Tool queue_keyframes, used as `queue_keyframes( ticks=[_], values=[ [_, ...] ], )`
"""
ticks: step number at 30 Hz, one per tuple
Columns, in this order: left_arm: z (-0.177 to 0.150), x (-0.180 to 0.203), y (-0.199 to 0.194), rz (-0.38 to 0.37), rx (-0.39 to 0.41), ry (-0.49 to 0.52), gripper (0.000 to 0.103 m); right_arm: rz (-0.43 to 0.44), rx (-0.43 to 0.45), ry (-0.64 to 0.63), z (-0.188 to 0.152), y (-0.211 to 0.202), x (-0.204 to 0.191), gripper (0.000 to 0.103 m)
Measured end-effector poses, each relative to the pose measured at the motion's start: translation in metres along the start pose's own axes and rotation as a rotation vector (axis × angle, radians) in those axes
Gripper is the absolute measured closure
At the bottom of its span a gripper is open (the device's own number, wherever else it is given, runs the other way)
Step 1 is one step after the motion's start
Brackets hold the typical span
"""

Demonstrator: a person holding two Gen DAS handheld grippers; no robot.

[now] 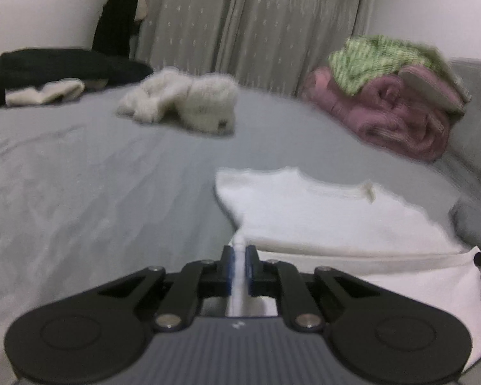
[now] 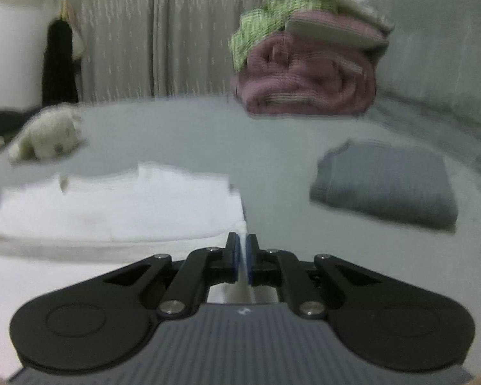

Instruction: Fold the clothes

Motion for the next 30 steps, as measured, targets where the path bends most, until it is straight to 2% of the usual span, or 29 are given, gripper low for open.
queue_keyframes(
  ticks=[2,6,7,8,9,10,11,12,13,17,20,24,28,30],
  values=[
    [-0.004,0.000,0.005,0.009,-0.022,0.005,0.095,0.003,-0.062,-0.004,-0.008,0.010,0.001,0.098],
    [-0.004,0.003,0.009,0.034,-0.050,0.026,0.093,0.016,-0.081,0.018,-0.007,0.012,0.005,0.096],
    [-0.003,0.004,0.010,0.043,-0.055,0.030,0.090,0.016,-0.079,0.019,-0.007,0.010,0.005,0.094],
    [-0.002,0.005,0.010,0.054,-0.059,0.033,0.089,0.015,-0.077,0.020,-0.007,0.009,0.005,0.086],
    [-0.001,0.007,0.009,0.071,-0.061,0.039,0.080,0.014,-0.074,0.021,-0.007,0.007,0.004,0.083],
    [0.001,0.009,0.007,0.096,-0.060,0.049,0.060,0.011,-0.067,0.023,-0.006,0.004,0.004,0.075],
    [0.003,0.011,0.006,0.115,-0.055,0.060,0.050,0.015,-0.052,0.024,-0.004,0.000,0.004,0.064],
    [0.004,0.012,0.004,0.126,-0.046,0.070,0.041,0.018,-0.036,0.024,-0.001,-0.005,0.004,0.059],
    [0.007,0.014,0.001,0.126,-0.032,0.074,0.041,0.021,-0.014,0.021,0.002,-0.010,0.003,0.052],
    [0.014,0.018,-0.010,0.100,0.003,0.062,0.037,0.050,0.028,0.014,0.011,-0.020,-0.005,0.047],
    [0.015,0.027,-0.022,0.057,0.039,0.075,0.029,0.094,0.027,0.009,0.010,-0.027,-0.016,0.043],
    [0.009,0.047,-0.036,-0.051,0.056,0.129,0.022,0.202,0.002,-0.023,0.004,-0.036,-0.039,0.039],
    [-0.006,0.068,-0.044,-0.200,0.014,0.204,0.021,0.316,-0.032,-0.074,-0.006,-0.048,-0.065,0.038],
    [-0.014,0.076,-0.047,-0.247,-0.010,0.241,0.021,0.356,-0.048,-0.108,-0.011,-0.054,-0.076,0.038]
  ],
)
Point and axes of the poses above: each gripper's, at about its wrist camera, not at the fingertips, and y roughly the way its jaws point, x to its right, z to its top, the point moved 3 cm from there along y, roughly the way its jaws point, and after that the axes turned 7 degrees about x, right-handed, at the moved point
